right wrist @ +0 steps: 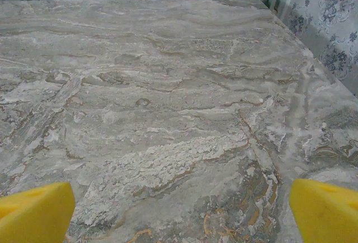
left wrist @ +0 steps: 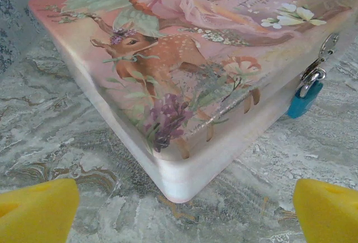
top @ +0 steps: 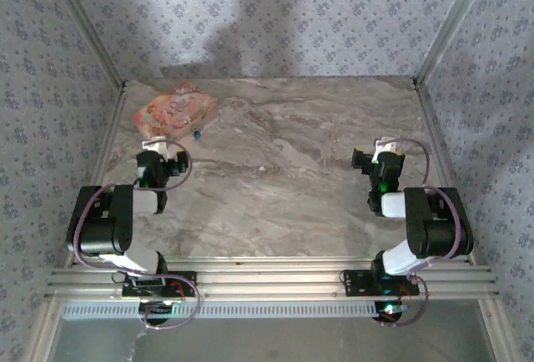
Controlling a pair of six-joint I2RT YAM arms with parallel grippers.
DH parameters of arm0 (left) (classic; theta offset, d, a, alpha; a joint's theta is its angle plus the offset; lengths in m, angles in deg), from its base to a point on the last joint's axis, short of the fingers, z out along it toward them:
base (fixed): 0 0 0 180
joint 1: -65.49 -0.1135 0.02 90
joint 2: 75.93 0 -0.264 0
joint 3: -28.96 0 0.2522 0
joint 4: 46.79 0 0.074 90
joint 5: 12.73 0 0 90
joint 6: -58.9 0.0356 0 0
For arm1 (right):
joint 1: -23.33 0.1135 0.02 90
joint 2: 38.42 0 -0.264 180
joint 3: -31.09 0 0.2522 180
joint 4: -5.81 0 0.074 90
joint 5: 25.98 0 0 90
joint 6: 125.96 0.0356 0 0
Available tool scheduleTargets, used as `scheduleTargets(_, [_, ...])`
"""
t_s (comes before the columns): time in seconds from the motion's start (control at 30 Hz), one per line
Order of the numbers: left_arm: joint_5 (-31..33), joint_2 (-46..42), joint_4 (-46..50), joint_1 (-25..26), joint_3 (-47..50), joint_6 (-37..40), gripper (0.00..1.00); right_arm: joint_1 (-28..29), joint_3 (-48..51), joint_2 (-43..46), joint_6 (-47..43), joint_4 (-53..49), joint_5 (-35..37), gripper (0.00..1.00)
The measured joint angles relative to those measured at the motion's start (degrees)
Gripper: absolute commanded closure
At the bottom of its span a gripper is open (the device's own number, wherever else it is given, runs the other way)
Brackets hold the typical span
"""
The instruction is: Unlock a padlock with a key
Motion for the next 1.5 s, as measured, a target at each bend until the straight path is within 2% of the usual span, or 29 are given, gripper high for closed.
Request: scheduleTargets(1.5, [0.00, -0.07, 0.13, 0.00, 0.00, 0.00, 0.02, -0.09, -0.35, 0.09, 0.00, -1.60, -0.50, 0.00])
